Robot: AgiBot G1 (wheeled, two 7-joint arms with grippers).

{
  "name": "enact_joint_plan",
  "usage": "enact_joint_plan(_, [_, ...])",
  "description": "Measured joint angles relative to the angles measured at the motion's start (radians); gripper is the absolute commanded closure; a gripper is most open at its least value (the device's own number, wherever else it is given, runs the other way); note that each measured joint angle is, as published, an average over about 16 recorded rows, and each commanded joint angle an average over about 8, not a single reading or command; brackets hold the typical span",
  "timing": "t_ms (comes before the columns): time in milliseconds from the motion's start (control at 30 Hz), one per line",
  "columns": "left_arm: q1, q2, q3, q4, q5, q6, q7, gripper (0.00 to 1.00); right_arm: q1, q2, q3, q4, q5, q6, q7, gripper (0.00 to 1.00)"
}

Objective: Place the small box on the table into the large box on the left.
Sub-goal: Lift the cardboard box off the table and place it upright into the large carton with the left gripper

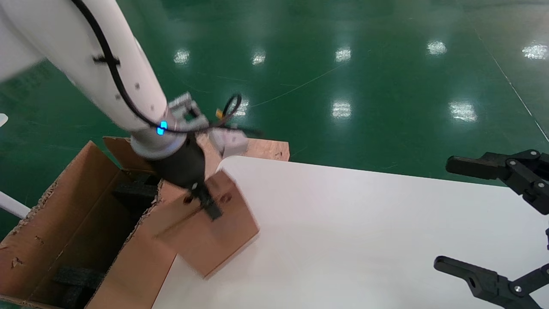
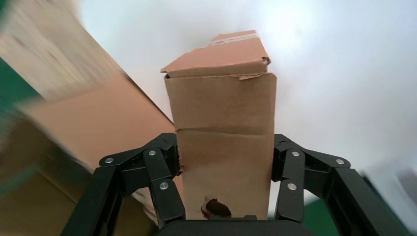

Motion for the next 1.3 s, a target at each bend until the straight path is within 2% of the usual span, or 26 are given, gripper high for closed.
enact_joint_plan(433, [-0.194, 0.017, -0.091, 0.321, 0.040, -0.072, 0.191, 1.00, 0.000, 0.000, -0.001, 0.000, 0.000, 0.000, 0.000, 0.00])
enact_joint_plan(800, [-0.309, -0.030, -0.080, 0.524, 0.110, -0.024, 0.354, 1.00, 0.000, 0.000, -0.001, 0.000, 0.001, 0.000, 0.000, 0.00])
enact_joint_plan(1067, [-0.331, -0.068, -0.041, 0.596, 0.163, 0.038, 0.380, 1.00, 0.000, 0.000, -0.001, 0.000, 0.001, 0.000, -0.001, 0.00])
enact_joint_plan(1300, [-0.272, -0.072, -0.008, 0.635, 0.184, 0.063, 0.364, 1.00, 0.000, 0.001, -0.001, 0.000, 0.001, 0.001, -0.001, 0.00])
